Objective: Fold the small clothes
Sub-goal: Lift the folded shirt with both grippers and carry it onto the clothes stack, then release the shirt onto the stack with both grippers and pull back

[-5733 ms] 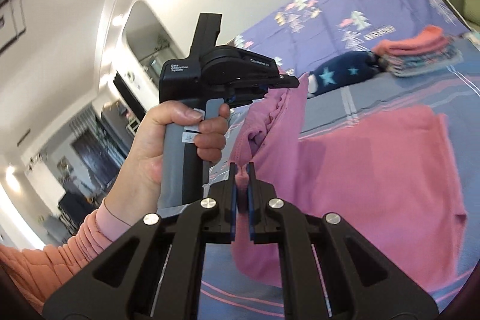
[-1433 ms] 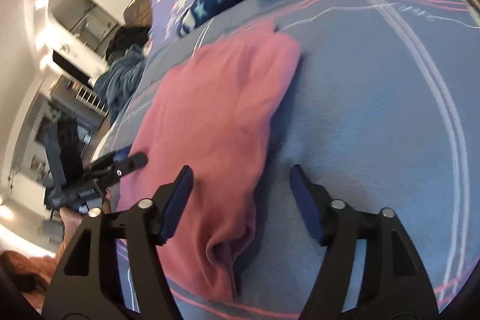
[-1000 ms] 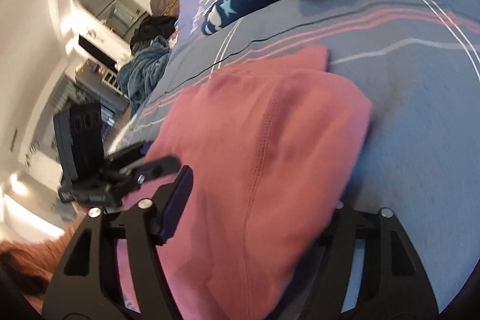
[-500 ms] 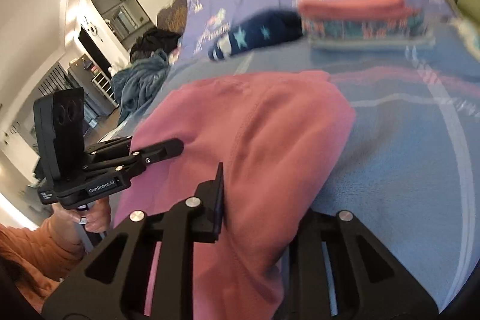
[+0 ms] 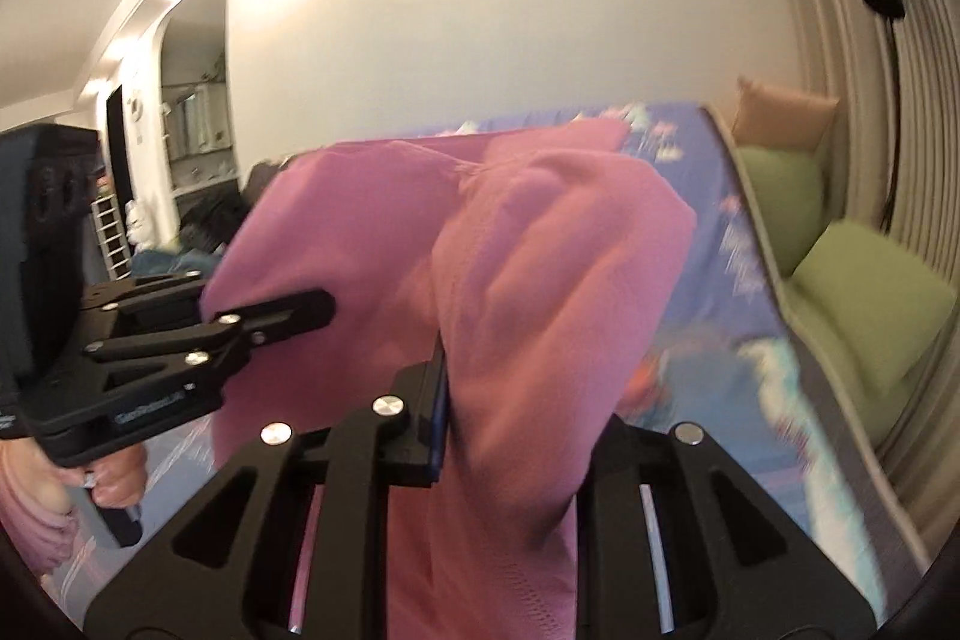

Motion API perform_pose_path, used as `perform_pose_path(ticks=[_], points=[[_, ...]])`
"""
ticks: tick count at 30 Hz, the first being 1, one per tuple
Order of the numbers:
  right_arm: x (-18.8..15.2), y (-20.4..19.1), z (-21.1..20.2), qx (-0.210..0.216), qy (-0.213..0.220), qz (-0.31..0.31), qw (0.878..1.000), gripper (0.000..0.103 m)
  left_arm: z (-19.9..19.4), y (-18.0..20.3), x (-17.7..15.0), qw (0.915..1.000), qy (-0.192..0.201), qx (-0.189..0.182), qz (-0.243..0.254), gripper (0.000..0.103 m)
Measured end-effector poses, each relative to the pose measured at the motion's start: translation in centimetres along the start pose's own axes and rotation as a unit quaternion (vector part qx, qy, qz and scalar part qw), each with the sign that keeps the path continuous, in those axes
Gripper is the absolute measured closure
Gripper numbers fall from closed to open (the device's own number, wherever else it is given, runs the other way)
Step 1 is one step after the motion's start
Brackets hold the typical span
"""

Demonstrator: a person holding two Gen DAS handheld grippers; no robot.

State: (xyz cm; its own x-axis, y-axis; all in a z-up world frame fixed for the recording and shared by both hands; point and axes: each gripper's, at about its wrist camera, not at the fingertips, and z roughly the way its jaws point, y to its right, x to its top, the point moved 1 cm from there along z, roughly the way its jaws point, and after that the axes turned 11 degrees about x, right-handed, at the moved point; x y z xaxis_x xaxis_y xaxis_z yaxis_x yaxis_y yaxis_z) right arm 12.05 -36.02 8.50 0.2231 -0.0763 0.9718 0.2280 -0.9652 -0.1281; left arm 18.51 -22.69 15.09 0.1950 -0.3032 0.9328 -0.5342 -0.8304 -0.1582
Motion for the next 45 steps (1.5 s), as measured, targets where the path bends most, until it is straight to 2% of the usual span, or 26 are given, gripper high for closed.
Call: perform_pose_path(ticks=[3, 6, 9, 11, 12, 13, 14, 15, 16, 17, 19, 20, 22, 23, 25, 29, 32, 37, 40, 45], points=[[4.6, 3.6, 2.9, -0.010, 0.012, 0.008, 1.000, 0.084, 3.4, -0.1, 5.1, 0.9992, 0.019, 0.034, 0.008, 0.085], [7.6, 8.0, 7.4, -0.005, 0.000, 0.035, 0.999, 0.084, 7.9, -0.5, 8.0, 0.9983, 0.010, 0.057, 0.006, 0.085], [8.3, 11.2, 11.7, -0.011, -0.009, 0.041, 0.999, 0.084, 12.8, -0.9, 8.8, 0.9968, -0.005, 0.080, 0.009, 0.084], [7.9, 13.6, 15.7, -0.029, -0.016, 0.040, 0.999, 0.082, 17.6, -1.4, 8.5, 0.9946, -0.015, 0.102, 0.005, 0.083], [7.6, 14.6, 17.5, -0.042, -0.022, 0.039, 0.998, 0.073, 19.6, -1.6, 8.2, 0.9932, -0.017, 0.115, -0.001, 0.080], [6.6, 16.2, 20.1, -0.074, -0.031, 0.036, 0.996, 0.037, 22.1, -2.0, 7.5, 0.9900, -0.016, 0.140, -0.008, 0.066], [5.4, 17.8, 22.7, -0.132, -0.053, 0.035, 0.989, 0.016, 24.5, -2.3, 6.5, 0.9845, -0.015, 0.175, -0.012, 0.036], [3.4, 19.4, 25.1, -0.198, -0.082, 0.039, 0.976, 0.009, 27.7, -2.5, 4.7, 0.9741, -0.027, 0.224, -0.007, 0.026], [1.7, 20.6, 26.6, -0.227, -0.104, 0.042, 0.967, 0.011, 31.1, -2.6, 2.2, 0.9650, -0.062, 0.255, 0.007, 0.025], [-1.3, 22.0, 28.5, -0.235, -0.143, 0.050, 0.960, 0.014, 32.7, -2.6, 0.7, 0.9621, -0.089, 0.257, 0.016, 0.025], [-5.6, 23.0, 29.4, -0.225, -0.164, 0.060, 0.959, 0.017, 36.6, -2.8, -4.7, 0.9583, -0.167, 0.230, 0.024, 0.025], [-7.7, 23.2, 29.3, -0.222, -0.163, 0.060, 0.960, 0.017, 37.1, -2.9, -6.0, 0.9583, -0.179, 0.222, 0.022, 0.024], [-10.0, 22.9, 28.1, -0.213, -0.142, 0.065, 0.965, 0.017, 36.6, -3.2, -8.9, 0.9682, -0.162, 0.190, -0.008, 0.022], [-11.1, 22.9, 27.2, -0.209, -0.130, 0.073, 0.967, 0.017, 36.2, -3.4, -9.5, 0.9695, -0.156, 0.188, -0.017, 0.020], [-12.1, 22.3, 25.7, -0.209, -0.117, 0.080, 0.968, 0.017, 35.0, -3.5, -9.8, 0.9729, -0.148, 0.175, -0.030, 0.020], [-12.8, 18.4, 20.4, -0.202, -0.108, 0.066, 0.971, 0.017, 31.1, -2.7, -9.6, 0.9778, -0.140, 0.154, -0.021, 0.020], [-13.1, 14.1, 15.5, -0.192, -0.102, 0.046, 0.975, 0.015, 26.4, -1.8, -9.9, 0.9839, -0.119, 0.133, -0.012, 0.018], [-13.5, 9.7, 8.2, -0.176, -0.091, 0.024, 0.980, 0.009, 16.8, 0.9, -11.2, 0.9905, -0.105, 0.089, -0.009, 0.011], [-14.0, 7.8, 4.1, -0.165, -0.088, 0.048, 0.981, 0.008, 11.9, 2.1, -12.0, 0.9919, -0.103, 0.073, -0.014, 0.002], [-14.0, 4.9, -1.7, -0.158, -0.073, 0.103, 0.979, 0.007, 4.1, 3.1, -12.0, 0.9944, -0.075, 0.070, -0.027, 0.001]])
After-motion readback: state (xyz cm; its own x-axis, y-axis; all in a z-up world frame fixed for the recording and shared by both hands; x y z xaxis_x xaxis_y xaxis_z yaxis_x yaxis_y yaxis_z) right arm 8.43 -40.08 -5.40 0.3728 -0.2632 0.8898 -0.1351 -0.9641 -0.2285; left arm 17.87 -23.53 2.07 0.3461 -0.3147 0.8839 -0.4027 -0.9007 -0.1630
